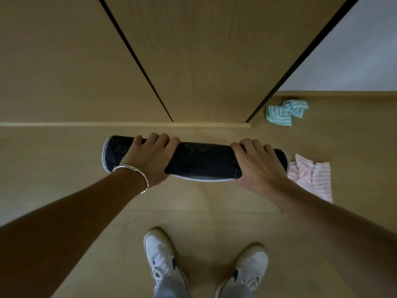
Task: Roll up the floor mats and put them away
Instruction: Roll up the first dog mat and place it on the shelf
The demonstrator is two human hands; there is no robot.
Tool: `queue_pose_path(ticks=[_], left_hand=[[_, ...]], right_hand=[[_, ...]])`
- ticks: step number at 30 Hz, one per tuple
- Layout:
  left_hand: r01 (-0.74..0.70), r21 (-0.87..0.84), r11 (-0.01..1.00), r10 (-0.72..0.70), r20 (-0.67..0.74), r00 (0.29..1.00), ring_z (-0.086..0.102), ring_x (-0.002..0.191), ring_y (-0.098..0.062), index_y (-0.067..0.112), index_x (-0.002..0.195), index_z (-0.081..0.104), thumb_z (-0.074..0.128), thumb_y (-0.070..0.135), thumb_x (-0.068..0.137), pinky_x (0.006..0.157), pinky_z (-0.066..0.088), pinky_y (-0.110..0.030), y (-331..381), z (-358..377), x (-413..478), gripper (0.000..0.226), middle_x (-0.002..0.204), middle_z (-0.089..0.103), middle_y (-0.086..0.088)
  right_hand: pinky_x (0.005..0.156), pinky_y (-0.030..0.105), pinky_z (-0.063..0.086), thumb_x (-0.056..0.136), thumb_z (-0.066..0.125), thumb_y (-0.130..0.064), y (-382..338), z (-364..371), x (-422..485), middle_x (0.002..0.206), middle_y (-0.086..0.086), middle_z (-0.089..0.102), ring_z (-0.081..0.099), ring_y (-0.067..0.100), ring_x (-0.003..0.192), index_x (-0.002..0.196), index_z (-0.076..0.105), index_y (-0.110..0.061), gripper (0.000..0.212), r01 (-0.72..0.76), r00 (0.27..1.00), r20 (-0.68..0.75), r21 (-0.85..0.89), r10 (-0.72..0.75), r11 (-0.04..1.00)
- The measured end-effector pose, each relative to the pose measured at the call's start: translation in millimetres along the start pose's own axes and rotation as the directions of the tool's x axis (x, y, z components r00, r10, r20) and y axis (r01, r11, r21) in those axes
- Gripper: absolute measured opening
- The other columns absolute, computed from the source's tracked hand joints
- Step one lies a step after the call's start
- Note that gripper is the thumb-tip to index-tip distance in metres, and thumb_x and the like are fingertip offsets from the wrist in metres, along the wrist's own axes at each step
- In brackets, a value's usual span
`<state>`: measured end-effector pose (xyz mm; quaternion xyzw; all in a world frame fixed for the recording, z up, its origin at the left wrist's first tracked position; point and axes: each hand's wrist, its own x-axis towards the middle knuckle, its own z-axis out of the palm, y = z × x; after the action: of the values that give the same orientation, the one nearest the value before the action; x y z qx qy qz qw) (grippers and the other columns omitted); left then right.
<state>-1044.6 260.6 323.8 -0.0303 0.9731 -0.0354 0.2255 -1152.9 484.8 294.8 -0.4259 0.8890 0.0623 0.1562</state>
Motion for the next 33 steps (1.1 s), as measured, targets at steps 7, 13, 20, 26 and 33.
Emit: queue_pose_path(ticks=[7, 13, 20, 26, 33], left_hand=[[-0.015, 0.078, 0.997, 0.013, 0.024, 1.000, 0.046, 0.108, -0.026, 0.022, 0.135, 0.021, 0.055, 0.037, 0.082, 0.089, 0.045, -0.045, 6, 152, 74, 0.065, 0.121, 0.043, -0.006], [0.066, 0.163, 0.984, -0.048, -0.111, 0.993, 0.047, 0.101, -0.031, 0.016, 0.133, 0.030, 0.062, 0.039, 0.078, 0.080, 0.045, -0.047, -12, 218, 141, 0.067, 0.115, 0.045, -0.012], [0.150, 0.174, 0.973, -0.112, -0.208, 0.972, 0.044, 0.104, -0.032, 0.014, 0.136, 0.027, 0.067, 0.038, 0.077, 0.080, 0.044, -0.048, -26, 250, 178, 0.075, 0.115, 0.042, -0.015], [0.233, 0.231, 0.945, -0.203, -0.147, 0.968, 0.036, 0.115, -0.031, 0.016, 0.141, 0.008, 0.061, 0.031, 0.084, 0.089, 0.041, -0.053, -10, 261, 205, 0.079, 0.127, 0.032, -0.015], [0.232, 0.228, 0.945, -0.264, 0.120, 0.957, 0.021, 0.136, -0.035, 0.015, 0.148, -0.011, 0.068, 0.036, 0.080, 0.107, 0.020, -0.062, 1, 228, 200, 0.106, 0.148, 0.018, -0.017]], right_hand=[[0.071, 0.041, 0.043, 0.051, 0.082, -0.029, -6, 152, 54, 0.094, 0.014, 0.057, 0.054, 0.034, 0.082, 0.108, 0.061, -0.009, 0.064, -0.042, 0.998, -0.055, 0.015, 0.042, 0.999], [0.077, 0.044, 0.041, 0.057, 0.082, -0.030, 10, 207, 124, 0.101, 0.016, 0.056, 0.053, 0.035, 0.089, 0.113, 0.057, -0.007, 0.066, -0.051, 0.986, -0.161, -0.069, 0.039, 0.996], [0.080, 0.046, 0.039, 0.058, 0.083, -0.024, 21, 232, 172, 0.104, 0.021, 0.054, 0.051, 0.039, 0.095, 0.117, 0.055, -0.005, 0.067, -0.050, 0.971, -0.238, -0.075, 0.031, 0.996], [0.082, 0.047, 0.038, 0.061, 0.081, -0.026, 30, 246, 185, 0.106, 0.020, 0.051, 0.048, 0.038, 0.097, 0.120, 0.051, -0.010, 0.069, -0.111, 0.970, -0.229, -0.131, 0.079, 0.985], [0.107, 0.046, 0.025, 0.063, 0.080, -0.053, 8, 221, 178, 0.137, 0.014, 0.033, 0.032, 0.034, 0.126, 0.141, 0.027, -0.016, 0.102, -0.188, 0.976, 0.096, -0.064, 0.193, 0.980]])
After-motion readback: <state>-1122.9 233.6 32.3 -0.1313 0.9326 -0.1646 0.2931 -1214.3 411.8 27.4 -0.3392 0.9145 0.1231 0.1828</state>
